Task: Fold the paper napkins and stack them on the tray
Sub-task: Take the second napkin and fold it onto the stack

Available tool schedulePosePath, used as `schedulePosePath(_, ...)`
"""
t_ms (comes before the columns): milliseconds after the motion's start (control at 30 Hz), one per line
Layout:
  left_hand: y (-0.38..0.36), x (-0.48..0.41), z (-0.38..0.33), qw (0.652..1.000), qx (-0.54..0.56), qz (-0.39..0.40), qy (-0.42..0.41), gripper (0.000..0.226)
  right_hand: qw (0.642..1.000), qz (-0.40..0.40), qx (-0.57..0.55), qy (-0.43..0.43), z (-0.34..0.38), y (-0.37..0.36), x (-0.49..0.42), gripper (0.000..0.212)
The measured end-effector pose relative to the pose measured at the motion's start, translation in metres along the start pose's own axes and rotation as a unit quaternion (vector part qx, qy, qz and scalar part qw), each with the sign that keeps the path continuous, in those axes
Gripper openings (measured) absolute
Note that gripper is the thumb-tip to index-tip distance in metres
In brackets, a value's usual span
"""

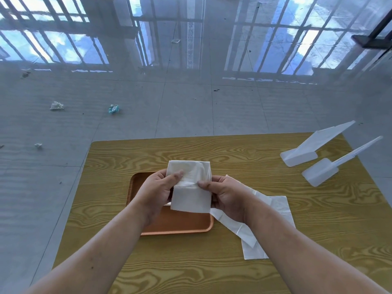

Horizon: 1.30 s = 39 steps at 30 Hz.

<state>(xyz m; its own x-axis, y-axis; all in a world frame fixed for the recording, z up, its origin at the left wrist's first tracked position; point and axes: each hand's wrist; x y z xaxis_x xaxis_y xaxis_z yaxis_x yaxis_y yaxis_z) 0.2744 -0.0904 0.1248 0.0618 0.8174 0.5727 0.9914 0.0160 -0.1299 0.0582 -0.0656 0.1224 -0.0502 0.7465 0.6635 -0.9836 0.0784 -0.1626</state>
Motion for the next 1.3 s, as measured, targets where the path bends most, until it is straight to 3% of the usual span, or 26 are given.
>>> schedulePosePath(100,0.008,-0.003,0.002,0.999,-0.014,0.02,0.036,0.029,0.999,0.0,-0.033,-0.005,-0.002,-0.002,-0.004,0.031)
schedulePosePath(300,0.015,-0.008,0.007,0.999,-0.021,0.013,0.03,0.017,0.999,-0.017,-0.048,-0.003,-0.002,-0.011,-0.007,0.024)
schedulePosePath(667,0.029,-0.018,0.006,0.997,-0.012,0.056,0.043,0.053,0.998,0.008,-0.059,0.012,-0.002,-0.015,-0.019,0.033)
schedulePosePath(733,0.028,-0.02,0.007,0.997,-0.075,0.035,0.004,0.031,0.999,-0.003,-0.034,0.018,-0.005,-0.017,-0.024,0.021)
schedulePosePath(800,0.027,-0.022,0.01,0.993,-0.109,-0.001,-0.036,0.014,0.999,-0.024,-0.003,0.027,-0.008,-0.021,-0.029,0.036)
schedulePosePath(867,0.029,-0.029,0.014,0.991,-0.117,-0.03,-0.049,0.031,0.999,-0.043,0.007,0.024,-0.011,-0.026,-0.035,0.045)
schedulePosePath(933,0.031,-0.033,0.015,0.99,-0.116,-0.061,-0.055,0.04,0.998,-0.062,-0.002,0.018,-0.012,-0.029,-0.039,0.034)
schedulePosePath(1033,0.041,-0.046,0.024,0.983,-0.142,-0.1,-0.052,0.025,0.994,-0.107,0.028,0.012,-0.017,-0.031,-0.05,0.012)
schedulePosePath(1100,0.051,-0.054,0.032,0.976,-0.179,-0.119,-0.041,0.011,0.989,-0.136,0.056,0.002,-0.023,-0.032,-0.057,0.009)
schedulePosePath(1200,0.065,-0.065,0.046,0.964,-0.227,-0.137,-0.033,0.011,0.981,-0.154,0.122,-0.009,-0.037,-0.037,-0.07,0.016)
schedulePosePath(1300,0.076,-0.074,0.06,0.945,-0.287,-0.152,-0.034,0.016,0.975,-0.15,0.166,-0.017,-0.053,-0.045,-0.085,0.008)
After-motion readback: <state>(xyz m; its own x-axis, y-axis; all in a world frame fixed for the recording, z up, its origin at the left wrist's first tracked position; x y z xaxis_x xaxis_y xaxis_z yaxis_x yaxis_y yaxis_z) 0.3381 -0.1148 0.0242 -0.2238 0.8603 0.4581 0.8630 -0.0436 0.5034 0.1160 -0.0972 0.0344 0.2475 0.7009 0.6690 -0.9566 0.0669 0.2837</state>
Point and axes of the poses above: each hand's wrist, its own x-axis away from the middle knuckle, its own y-axis out of the back of the hand, z = x × y, and after that the axes turned 11 degrees about -z, right-handed
